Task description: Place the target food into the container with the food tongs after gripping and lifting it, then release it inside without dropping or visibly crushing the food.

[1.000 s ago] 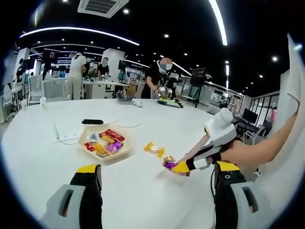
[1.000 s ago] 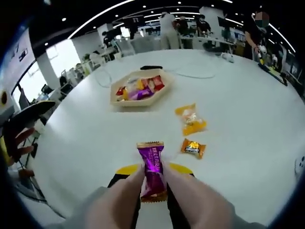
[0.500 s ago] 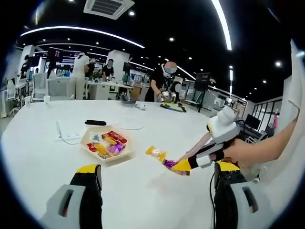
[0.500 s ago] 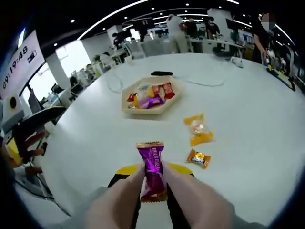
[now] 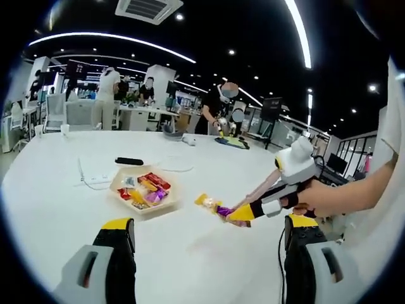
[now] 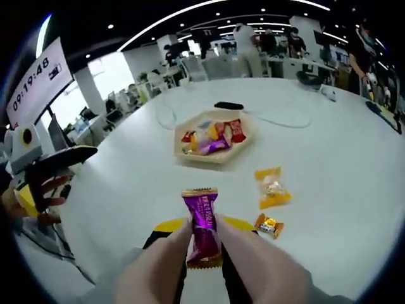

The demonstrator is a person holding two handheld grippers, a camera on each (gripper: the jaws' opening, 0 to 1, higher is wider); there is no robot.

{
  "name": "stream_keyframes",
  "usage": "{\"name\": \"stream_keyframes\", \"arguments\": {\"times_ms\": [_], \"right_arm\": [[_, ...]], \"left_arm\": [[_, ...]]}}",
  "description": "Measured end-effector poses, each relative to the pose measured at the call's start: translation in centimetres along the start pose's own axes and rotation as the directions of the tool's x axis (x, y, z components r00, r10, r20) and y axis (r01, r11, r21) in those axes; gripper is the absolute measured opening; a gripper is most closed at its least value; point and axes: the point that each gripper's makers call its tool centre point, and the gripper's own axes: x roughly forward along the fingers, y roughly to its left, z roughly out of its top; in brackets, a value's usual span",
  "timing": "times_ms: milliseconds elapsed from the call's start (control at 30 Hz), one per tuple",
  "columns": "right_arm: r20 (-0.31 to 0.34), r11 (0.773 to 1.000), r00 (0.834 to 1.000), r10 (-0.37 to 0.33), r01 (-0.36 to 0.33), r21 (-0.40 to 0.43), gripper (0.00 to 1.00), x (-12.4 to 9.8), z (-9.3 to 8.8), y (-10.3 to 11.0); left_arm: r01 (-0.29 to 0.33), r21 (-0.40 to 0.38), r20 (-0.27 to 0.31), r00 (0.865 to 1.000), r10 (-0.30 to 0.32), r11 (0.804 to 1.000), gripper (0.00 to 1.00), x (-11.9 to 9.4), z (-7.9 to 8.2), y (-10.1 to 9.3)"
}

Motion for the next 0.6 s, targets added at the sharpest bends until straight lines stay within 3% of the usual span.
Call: {"name": "stream_keyframes", "arguments": {"times_ms": [167,600], "right_arm": [[0.005,1.0,1.0,0.005,-0.005,-0.006,0.2,0.1,0.7,-0.3],[0.039,1.0,0.999,0.014,-0.013,-0.025,0.2,-0.5,2.7,-0.5]], "left_arm": [[-0.013,-0.006,0.018,1.0,0.013,1.0,0.99,0.0,0.5,0.3],[-0.047,-0.001,0.015,0.999,0.047,0.999,0.99,-1.0,0.1,0.3]]}}
